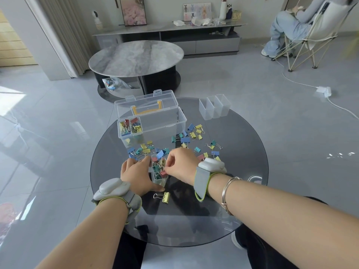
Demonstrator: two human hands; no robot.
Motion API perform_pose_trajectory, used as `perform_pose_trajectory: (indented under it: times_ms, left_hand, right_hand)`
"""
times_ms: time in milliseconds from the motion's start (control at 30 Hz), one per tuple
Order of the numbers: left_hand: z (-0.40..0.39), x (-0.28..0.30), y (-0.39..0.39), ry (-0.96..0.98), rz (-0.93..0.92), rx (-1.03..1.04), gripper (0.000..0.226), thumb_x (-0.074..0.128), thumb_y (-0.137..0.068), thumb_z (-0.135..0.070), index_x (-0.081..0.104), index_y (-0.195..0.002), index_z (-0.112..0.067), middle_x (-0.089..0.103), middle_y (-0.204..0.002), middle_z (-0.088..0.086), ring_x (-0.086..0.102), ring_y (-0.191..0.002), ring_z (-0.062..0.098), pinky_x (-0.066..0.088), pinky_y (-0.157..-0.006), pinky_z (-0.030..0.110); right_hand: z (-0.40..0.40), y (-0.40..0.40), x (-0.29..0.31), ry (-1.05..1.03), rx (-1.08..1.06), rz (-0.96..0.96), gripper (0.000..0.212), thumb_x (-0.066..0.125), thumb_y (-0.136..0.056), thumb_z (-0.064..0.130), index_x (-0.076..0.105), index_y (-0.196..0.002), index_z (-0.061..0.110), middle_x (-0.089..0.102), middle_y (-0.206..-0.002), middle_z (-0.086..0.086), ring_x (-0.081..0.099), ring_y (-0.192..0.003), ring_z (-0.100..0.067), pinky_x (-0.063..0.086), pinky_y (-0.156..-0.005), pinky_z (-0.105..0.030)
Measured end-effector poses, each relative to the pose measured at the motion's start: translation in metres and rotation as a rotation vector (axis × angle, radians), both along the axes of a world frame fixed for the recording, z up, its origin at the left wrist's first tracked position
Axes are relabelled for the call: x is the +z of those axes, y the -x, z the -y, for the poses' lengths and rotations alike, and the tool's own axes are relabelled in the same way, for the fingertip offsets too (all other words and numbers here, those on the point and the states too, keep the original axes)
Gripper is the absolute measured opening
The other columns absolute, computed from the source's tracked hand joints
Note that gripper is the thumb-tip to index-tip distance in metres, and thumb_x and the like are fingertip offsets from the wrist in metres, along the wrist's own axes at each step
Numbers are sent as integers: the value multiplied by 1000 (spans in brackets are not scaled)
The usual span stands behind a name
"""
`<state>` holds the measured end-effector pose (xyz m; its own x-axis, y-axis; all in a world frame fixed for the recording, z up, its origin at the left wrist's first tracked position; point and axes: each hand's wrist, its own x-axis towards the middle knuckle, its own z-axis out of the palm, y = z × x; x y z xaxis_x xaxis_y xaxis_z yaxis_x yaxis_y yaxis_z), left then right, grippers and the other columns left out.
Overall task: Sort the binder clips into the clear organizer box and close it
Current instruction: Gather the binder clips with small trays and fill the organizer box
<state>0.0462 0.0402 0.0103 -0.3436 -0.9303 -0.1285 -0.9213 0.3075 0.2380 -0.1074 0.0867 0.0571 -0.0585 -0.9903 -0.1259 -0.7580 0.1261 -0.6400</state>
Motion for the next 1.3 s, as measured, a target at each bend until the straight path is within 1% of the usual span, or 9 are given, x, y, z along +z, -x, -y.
perform_pose_trajectory:
  times_ms: [133, 300, 467, 567, 700, 867, 967, 1167, 1300]
  left_hand:
    - [0, 0, 1, 12, 2, 9, 71, 76, -53, -68, 44, -105, -30, 52, -95, -13, 30, -97, 16, 27, -96, 36]
    - [0, -1, 1, 19, 1, 4, 70, 75, -53, -68, 44, -104, -31, 49, -93, -15, 29, -97, 14, 26, -97, 36]
    - [1, -2, 0, 16, 9, -3, 71, 75, -53, -69, 43, -104, -31, 52, -96, -13, 30, -97, 16, 26, -95, 36]
    - [2, -2, 1, 3, -9, -5, 73, 75, -54, -69, 44, -108, -32, 54, -103, -13, 29, -97, 15, 25, -96, 37]
    - [1, -1, 1, -8, -8, -10, 71, 74, -56, -67, 43, -110, -33, 54, -105, -14, 29, -98, 15, 25, -98, 38]
    - [0, 0, 2, -13, -12, -13, 70, 74, -55, -66, 42, -107, -32, 55, -101, -12, 31, -98, 17, 26, -95, 37]
    - [-1, -1, 1, -8, -28, -13, 73, 75, -55, -66, 43, -111, -32, 56, -103, -13, 31, -98, 17, 25, -94, 36]
    - [1, -1, 0, -22, -33, -14, 76, 75, -55, -66, 43, -115, -33, 57, -107, -13, 30, -99, 16, 25, -95, 38]
    - [3, -4, 0, -25, -38, -13, 80, 75, -53, -68, 42, -116, -33, 57, -108, -12, 29, -100, 16, 24, -96, 38]
  right_hand:
    - [-6, -5, -1, 0, 6, -27, 28, 67, -79, 20, 50, -58, 26, 69, -87, 0, 63, -83, -19, 45, -67, -24]
    - [-9, -7, -7, 49, 45, -88, 14, 63, -83, 24, 53, -74, 22, 67, -87, -1, 61, -80, -21, 42, -65, -24]
    - [-6, -1, -12, 48, -46, 76, 11, 59, -77, 24, 50, -71, 26, 58, -74, 8, 59, -74, -17, 49, -67, -30]
    - [3, 5, -12, 134, -120, 165, 12, 59, -81, 21, 52, -90, 25, 53, -86, 4, 55, -80, -17, 46, -68, -29]
    - [18, 5, -11, 61, -109, 155, 34, 63, -87, 37, 57, -116, 19, 53, -102, -2, 53, -88, -17, 36, -70, -24]
    - [28, 0, -13, 22, -156, 132, 7, 64, -85, 22, 64, -86, 16, 65, -88, -2, 62, -86, -20, 47, -71, -26]
    - [30, -1, -11, 65, -186, 227, 7, 69, -80, 19, 64, -75, 20, 62, -74, 4, 59, -75, -15, 46, -68, -24]
    - [31, 8, -2, 101, -298, 622, 4, 70, -80, 8, 72, -84, 8, 64, -68, 3, 61, -64, -10, 47, -58, -17]
    - [30, 12, -4, 72, -336, 708, 7, 69, -81, 4, 71, -88, 3, 65, -69, 1, 61, -60, -9, 50, -53, -15]
